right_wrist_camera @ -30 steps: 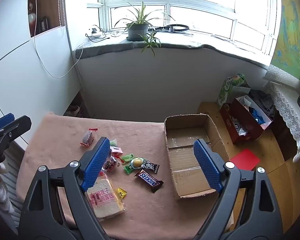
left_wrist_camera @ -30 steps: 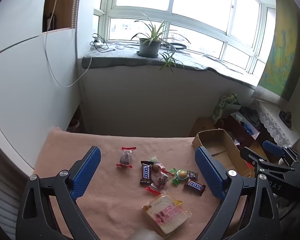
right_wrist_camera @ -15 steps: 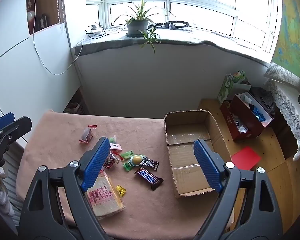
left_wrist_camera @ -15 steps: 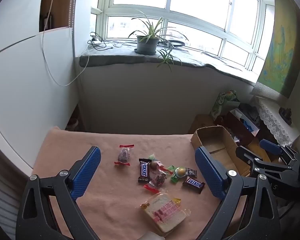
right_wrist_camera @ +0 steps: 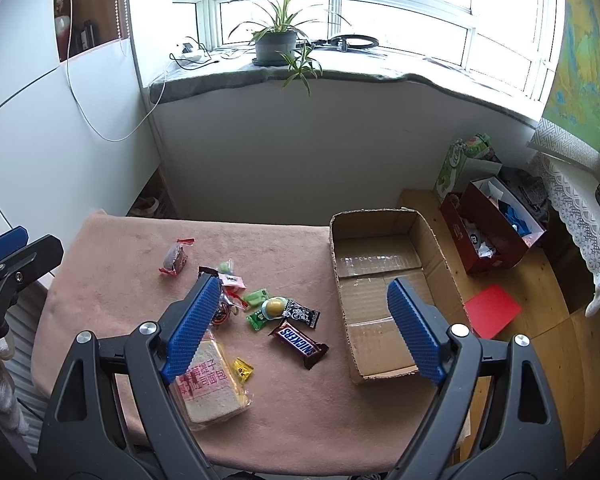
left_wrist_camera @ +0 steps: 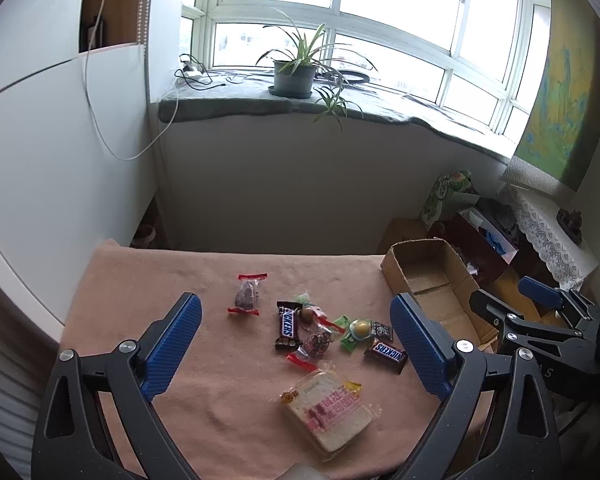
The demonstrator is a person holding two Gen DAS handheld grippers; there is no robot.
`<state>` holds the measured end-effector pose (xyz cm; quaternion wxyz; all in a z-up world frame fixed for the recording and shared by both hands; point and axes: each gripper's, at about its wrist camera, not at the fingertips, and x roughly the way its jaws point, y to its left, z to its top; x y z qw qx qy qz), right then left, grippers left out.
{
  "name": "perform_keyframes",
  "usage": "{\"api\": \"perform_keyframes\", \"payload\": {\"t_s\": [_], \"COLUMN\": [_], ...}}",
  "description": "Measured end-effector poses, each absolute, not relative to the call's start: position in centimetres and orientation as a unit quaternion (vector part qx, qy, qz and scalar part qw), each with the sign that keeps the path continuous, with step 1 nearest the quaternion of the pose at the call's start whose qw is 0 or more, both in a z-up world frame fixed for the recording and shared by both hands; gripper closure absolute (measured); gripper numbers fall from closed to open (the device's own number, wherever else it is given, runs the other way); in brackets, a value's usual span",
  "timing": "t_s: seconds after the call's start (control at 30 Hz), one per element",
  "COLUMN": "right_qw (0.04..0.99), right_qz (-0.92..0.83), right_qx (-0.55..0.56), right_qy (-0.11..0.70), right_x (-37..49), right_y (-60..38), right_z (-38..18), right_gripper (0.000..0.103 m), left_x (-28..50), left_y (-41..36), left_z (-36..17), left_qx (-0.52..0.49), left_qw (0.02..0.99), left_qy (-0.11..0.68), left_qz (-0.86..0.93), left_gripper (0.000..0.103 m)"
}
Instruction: Organize snacks
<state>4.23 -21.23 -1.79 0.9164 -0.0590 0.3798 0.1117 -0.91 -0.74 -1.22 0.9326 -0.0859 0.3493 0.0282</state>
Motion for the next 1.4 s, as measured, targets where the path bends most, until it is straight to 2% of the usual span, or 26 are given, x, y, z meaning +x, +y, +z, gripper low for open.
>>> {"api": "perform_keyframes", "payload": {"t_s": [1.4], "right_qw": [0.914], "right_qz": [0.117], "right_qx": [-0.063], "right_qy": [0.382], "right_x": [4.74], "right_y": [-20.33], "right_z": [-1.56], "right_gripper": [0.014], "left_x": [-0.44], "left_y": [-0.51], "left_z": [-0.98], "left_qx": [-0.084], "left_qw": [0.933], "left_qy": [0.349], "left_qz": [0.029], "left_gripper": [0.007]}}
